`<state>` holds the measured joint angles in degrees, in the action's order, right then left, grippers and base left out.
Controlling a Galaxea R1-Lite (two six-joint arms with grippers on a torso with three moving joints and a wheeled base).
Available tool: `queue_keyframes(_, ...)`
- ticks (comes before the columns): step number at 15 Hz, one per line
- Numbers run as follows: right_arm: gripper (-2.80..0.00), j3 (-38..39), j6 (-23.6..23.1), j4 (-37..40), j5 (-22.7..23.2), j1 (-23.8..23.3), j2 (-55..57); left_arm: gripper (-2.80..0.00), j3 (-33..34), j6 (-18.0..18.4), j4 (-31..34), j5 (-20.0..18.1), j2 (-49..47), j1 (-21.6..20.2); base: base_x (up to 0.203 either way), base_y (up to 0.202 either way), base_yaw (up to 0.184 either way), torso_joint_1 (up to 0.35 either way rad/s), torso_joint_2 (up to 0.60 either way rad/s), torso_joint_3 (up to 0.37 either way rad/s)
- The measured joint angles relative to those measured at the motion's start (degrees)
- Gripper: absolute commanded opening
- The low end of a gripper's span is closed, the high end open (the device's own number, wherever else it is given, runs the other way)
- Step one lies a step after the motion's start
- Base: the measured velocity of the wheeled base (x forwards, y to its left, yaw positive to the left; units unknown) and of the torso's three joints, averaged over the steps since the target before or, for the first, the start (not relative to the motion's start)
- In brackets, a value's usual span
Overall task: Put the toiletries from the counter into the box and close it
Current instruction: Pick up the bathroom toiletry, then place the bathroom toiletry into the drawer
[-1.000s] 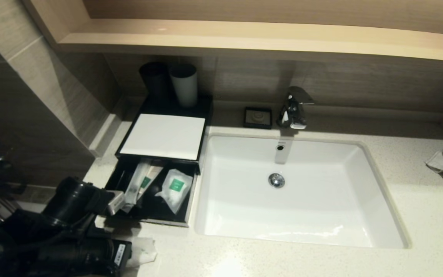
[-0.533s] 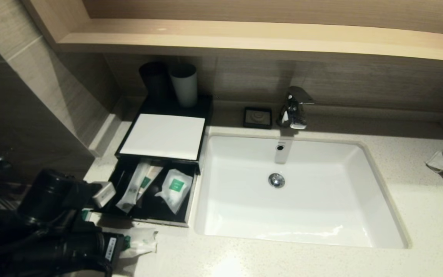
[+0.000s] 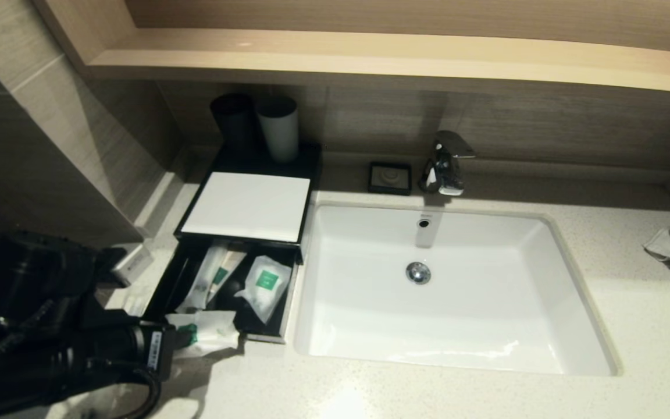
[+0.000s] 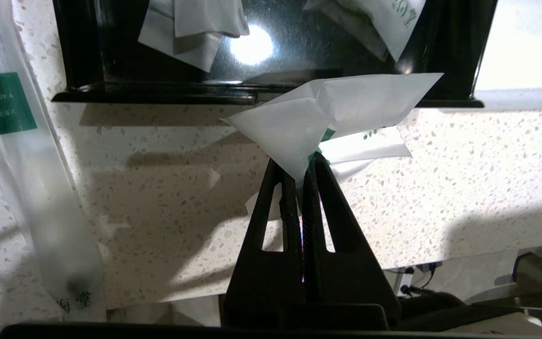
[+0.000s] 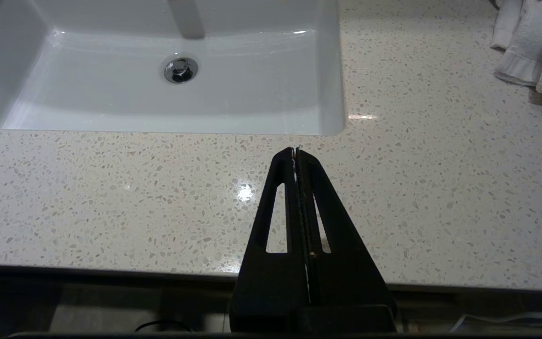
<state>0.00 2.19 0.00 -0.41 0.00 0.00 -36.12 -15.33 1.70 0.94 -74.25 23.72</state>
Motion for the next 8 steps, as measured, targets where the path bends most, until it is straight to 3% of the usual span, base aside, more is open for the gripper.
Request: queue_keyframes(8,-2.8,0.0,0.0,0.0,-0.03,-0.02,0.0,-2.8,-8.72,-0.19,-0.38,0.18,-4.32,0.02,0.0,0.0,0.0,0.0,0.0,0.0)
